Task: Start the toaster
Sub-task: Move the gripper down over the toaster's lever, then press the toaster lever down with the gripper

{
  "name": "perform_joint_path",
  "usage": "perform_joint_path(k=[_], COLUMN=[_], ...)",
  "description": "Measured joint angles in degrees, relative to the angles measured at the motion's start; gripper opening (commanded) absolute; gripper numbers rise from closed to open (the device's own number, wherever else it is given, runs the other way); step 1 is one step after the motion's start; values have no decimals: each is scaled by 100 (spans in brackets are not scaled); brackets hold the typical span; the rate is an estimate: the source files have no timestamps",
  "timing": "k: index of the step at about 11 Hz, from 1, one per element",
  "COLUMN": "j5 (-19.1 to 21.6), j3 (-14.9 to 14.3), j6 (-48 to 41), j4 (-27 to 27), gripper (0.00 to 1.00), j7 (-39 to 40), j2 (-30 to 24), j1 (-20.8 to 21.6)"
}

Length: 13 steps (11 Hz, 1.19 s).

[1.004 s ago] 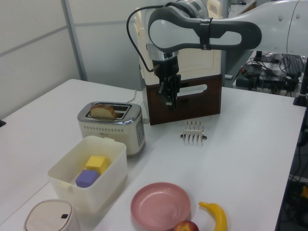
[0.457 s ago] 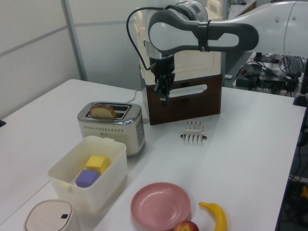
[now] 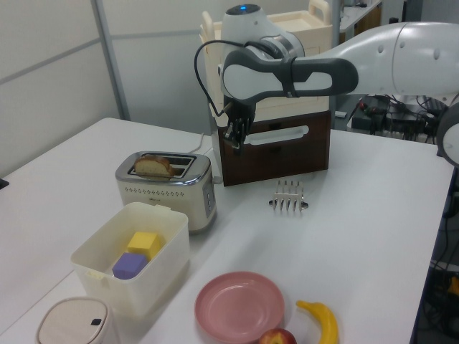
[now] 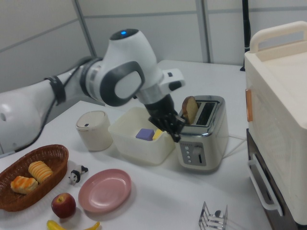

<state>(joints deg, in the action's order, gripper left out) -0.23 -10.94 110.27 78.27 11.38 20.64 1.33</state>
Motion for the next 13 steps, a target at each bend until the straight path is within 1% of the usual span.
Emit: perform_joint_path(k=[2, 7, 13], j5=[0, 0, 0], j3=[0, 34, 56], j6=[497, 1207, 1681], j4=[4, 6, 5], gripper=[0, 0, 0], j7=[53, 54, 54], j2=[235, 854, 1169], j1=[-115, -96, -84])
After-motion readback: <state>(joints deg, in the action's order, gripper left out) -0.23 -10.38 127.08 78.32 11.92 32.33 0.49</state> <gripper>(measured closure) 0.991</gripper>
